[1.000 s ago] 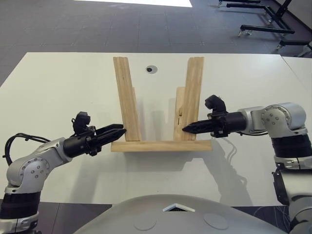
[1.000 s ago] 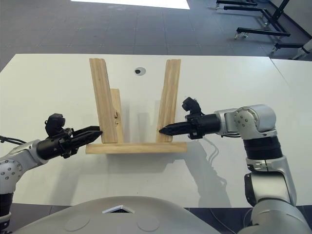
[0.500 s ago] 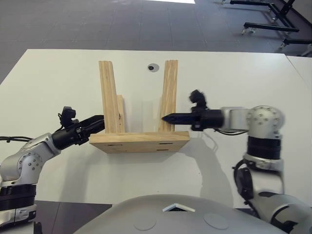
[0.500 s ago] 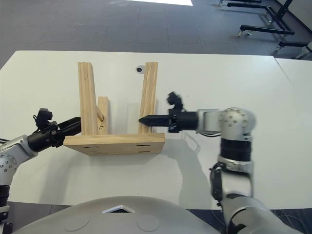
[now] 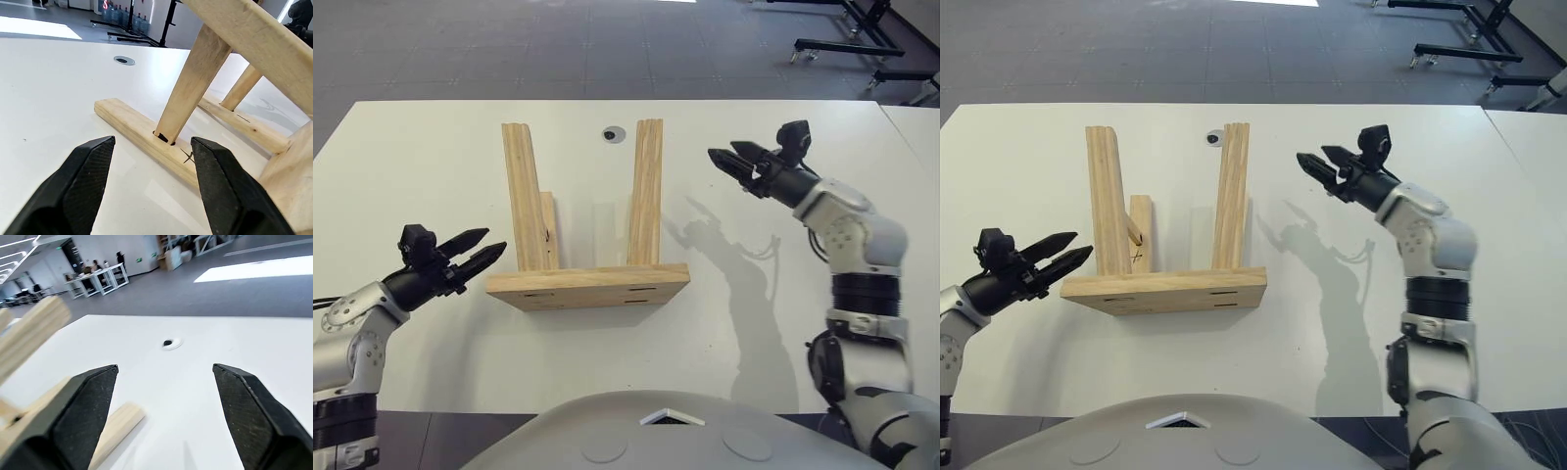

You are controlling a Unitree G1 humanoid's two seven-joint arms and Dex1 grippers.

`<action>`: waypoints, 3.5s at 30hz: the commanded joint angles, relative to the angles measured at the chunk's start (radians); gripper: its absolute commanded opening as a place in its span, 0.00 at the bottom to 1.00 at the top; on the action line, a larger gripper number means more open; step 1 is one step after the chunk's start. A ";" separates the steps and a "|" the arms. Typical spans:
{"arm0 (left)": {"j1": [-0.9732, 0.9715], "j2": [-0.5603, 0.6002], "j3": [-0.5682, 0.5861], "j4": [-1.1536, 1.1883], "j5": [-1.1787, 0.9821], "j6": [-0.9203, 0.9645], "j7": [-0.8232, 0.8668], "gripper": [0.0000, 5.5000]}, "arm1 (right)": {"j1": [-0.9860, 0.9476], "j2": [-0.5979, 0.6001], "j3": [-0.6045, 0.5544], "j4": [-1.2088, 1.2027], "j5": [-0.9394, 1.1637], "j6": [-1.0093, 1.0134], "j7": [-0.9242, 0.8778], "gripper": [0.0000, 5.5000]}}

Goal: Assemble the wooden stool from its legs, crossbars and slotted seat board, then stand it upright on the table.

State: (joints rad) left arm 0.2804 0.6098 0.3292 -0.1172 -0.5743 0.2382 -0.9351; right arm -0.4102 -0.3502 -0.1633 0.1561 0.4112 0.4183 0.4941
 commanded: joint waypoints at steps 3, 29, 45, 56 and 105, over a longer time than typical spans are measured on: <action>0.026 -0.152 0.020 -0.040 0.270 -0.325 0.269 0.52 | -0.109 0.120 0.026 0.281 -0.365 -0.514 -0.496 0.65; 0.279 -0.251 -0.037 -0.136 0.484 -0.585 0.473 0.52 | 0.292 0.183 0.084 0.079 -0.336 -0.588 -0.361 0.65; -0.414 -0.402 -0.026 0.354 0.519 -0.545 0.886 0.52 | -0.212 0.227 0.057 0.673 -0.382 -0.845 -0.473 0.65; -0.285 -0.313 -0.091 0.203 0.302 -0.526 0.528 0.52 | -0.092 0.159 0.053 0.514 -0.258 -0.823 -0.213 0.65; 0.218 0.150 -0.176 -0.283 0.150 -0.205 -0.149 0.52 | 0.283 -0.431 0.317 -0.135 -0.039 -0.262 0.986 0.65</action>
State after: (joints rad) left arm 0.5074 0.7603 0.1638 -0.4140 -0.4320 0.0221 -1.0881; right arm -0.1233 -0.7785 0.1501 0.0294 0.3722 0.1617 1.4707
